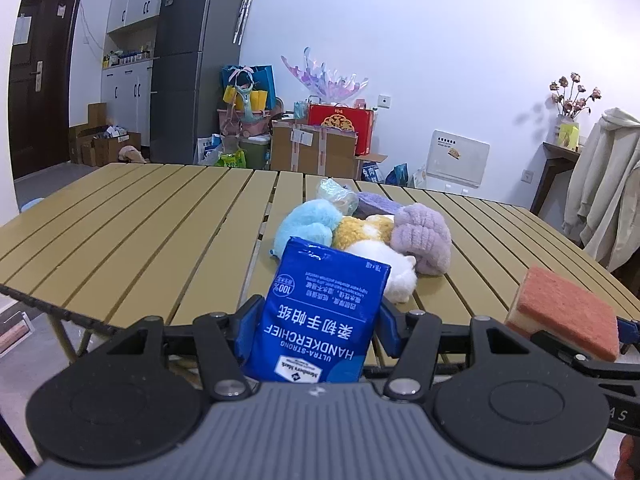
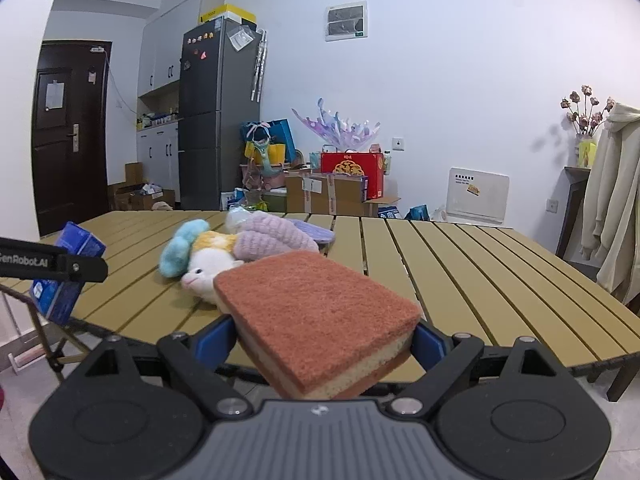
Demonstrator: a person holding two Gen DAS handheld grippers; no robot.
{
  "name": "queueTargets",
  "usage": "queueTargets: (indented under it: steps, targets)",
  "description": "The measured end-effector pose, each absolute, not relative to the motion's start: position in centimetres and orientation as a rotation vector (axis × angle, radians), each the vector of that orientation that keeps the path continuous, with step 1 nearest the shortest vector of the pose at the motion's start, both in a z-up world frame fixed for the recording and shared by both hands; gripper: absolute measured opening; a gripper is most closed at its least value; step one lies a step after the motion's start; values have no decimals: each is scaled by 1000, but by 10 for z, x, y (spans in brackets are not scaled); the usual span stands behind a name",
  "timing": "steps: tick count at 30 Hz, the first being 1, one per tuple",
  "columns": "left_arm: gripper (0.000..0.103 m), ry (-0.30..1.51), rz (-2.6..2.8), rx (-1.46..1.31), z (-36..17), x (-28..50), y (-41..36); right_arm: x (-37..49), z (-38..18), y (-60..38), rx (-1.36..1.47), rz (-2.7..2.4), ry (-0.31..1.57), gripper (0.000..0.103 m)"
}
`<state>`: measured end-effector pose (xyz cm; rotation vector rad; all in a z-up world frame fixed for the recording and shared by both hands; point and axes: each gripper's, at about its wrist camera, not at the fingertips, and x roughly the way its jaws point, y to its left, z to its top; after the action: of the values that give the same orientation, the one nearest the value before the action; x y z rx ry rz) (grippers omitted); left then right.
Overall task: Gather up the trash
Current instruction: 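Carry the packet and sponge with both tools down over the black bin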
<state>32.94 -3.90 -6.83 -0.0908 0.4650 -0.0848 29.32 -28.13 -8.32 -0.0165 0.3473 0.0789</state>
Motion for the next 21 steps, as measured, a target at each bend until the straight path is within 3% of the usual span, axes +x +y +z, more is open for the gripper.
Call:
queueTargets:
  steps: [21]
  targets:
    - [58,497,-82,-25,-70,244,-28,199,-81,-270,-30,101,389,90]
